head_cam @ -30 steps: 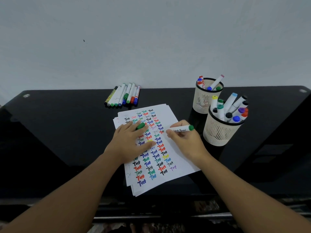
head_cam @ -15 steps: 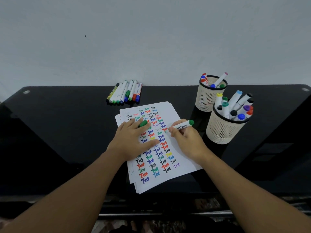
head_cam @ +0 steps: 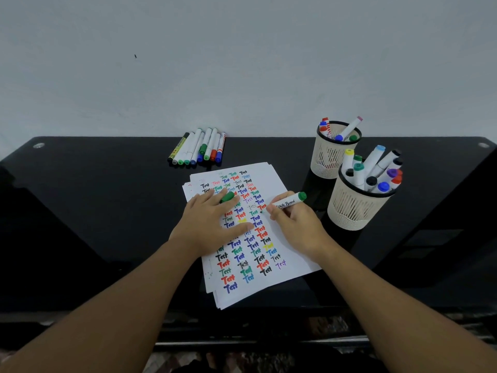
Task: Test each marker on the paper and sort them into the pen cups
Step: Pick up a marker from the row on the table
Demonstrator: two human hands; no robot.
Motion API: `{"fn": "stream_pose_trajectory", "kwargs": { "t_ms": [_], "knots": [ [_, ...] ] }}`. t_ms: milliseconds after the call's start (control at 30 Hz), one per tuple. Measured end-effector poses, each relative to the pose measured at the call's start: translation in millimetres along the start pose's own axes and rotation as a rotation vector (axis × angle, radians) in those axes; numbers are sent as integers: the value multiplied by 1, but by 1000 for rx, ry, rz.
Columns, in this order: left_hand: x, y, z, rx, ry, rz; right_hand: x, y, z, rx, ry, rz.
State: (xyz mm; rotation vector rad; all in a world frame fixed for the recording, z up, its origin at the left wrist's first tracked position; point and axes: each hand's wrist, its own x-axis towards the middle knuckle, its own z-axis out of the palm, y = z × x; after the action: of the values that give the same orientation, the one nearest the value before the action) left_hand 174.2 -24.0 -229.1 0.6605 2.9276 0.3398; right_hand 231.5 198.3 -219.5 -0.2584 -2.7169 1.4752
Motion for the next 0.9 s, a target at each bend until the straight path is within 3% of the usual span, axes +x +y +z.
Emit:
{"fn": "stream_pose_trajectory", "kwargs": {
  "t_ms": [900],
  "knots": [
    [0,1,-2,5,-9,-6,-8,-6,-5,34,14,8]
  ]
}}
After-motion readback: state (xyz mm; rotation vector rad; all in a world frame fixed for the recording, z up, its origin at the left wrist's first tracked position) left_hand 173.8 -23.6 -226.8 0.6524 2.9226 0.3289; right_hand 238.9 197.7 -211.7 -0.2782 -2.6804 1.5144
